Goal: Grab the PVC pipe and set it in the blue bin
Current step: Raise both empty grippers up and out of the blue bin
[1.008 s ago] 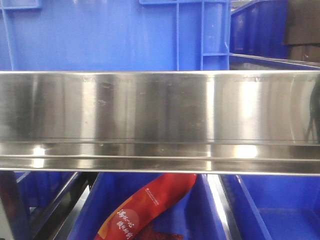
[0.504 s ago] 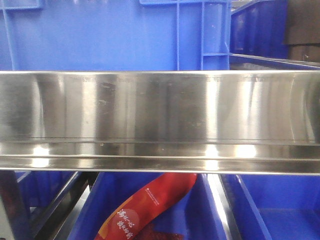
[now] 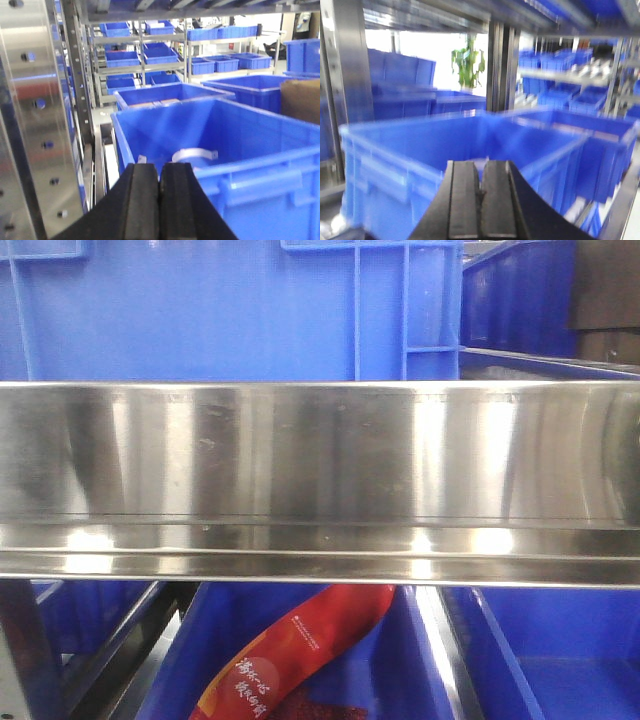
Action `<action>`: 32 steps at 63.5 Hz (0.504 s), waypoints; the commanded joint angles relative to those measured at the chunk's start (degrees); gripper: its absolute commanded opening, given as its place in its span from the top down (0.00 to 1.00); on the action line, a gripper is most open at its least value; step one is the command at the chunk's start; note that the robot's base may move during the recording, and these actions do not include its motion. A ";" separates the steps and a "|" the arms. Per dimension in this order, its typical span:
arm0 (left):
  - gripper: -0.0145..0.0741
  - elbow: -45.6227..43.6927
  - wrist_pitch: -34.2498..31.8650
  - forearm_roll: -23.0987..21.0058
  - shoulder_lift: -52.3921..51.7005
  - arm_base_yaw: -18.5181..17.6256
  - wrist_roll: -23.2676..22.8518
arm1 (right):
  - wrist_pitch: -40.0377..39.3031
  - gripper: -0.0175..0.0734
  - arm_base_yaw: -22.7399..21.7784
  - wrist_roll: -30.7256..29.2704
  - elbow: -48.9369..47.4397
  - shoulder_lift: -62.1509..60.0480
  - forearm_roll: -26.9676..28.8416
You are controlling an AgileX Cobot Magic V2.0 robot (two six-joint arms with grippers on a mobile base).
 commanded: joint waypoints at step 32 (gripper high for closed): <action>0.96 11.14 4.27 -0.03 -12.89 6.19 -2.02 | -7.69 0.98 -0.09 0.25 11.86 -13.01 -0.10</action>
